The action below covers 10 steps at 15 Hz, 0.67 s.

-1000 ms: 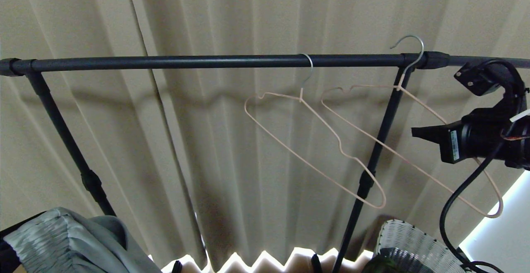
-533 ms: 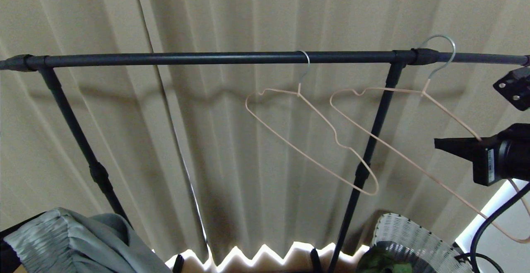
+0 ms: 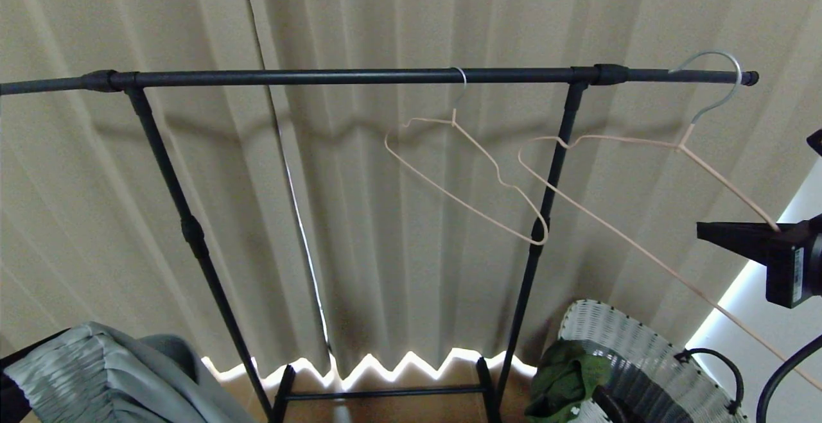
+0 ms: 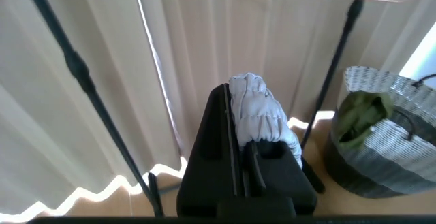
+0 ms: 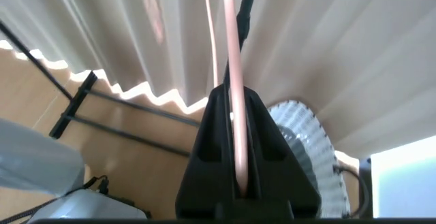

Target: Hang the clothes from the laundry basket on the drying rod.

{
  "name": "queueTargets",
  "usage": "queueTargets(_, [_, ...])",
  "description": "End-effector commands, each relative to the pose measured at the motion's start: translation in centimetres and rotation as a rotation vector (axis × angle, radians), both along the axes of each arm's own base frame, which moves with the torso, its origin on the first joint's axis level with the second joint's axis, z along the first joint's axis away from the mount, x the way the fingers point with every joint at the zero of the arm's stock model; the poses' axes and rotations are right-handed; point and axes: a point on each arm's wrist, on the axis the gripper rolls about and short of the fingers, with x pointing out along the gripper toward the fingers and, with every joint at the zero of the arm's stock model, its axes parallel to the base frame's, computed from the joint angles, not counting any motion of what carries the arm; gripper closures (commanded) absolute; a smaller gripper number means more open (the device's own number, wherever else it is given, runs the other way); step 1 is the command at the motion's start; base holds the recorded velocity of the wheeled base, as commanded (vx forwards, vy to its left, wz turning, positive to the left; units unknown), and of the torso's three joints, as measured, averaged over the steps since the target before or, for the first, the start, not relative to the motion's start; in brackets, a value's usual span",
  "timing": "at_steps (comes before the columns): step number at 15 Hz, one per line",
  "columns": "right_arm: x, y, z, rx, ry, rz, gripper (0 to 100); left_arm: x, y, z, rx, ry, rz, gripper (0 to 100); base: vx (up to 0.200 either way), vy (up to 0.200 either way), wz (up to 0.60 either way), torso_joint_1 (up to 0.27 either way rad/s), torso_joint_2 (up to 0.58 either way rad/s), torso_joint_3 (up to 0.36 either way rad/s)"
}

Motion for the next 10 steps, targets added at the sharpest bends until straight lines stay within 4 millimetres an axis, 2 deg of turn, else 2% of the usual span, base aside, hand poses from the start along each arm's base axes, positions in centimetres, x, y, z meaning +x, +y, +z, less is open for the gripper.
queueTargets(1, [-0.2,0.0,0.1,0.002,-0.007,0.001,100,0.0,0.0,0.0,0.0,-0.001,0.0,100,-0.2,0.0,0.0,0.007,0.0,0.007])
queueTargets(3, [-0.2,0.0,0.3,0.006,-0.022,0.001,100,0.0,0.0,-0.1,0.001,0.0,-0.002,100,-0.2,0.0,0.0,0.005,0.0,0.005])
queueTargets(8, [-2.1,-0.3,0.2,0.038,-0.045,0.058,100,-0.8,0.1,-0.2,0.04,-0.043,-0.007,100,0.0,0.0,0.0,0.0,0.0,0.0])
queueTargets(9, [-3.5,-0.4,0.1,0.065,-0.06,0.121,100,-1.1,0.2,-0.8,0.08,-0.048,-0.013,100,0.0,0.0,0.0,0.0,0.0,0.0])
queueTargets(10, [-4.3,-0.1,-0.2,0.074,-0.06,0.175,100,-0.9,0.1,0.0,0.116,-0.073,-0.012,100,0.0,0.0,0.0,0.0,0.0,0.0])
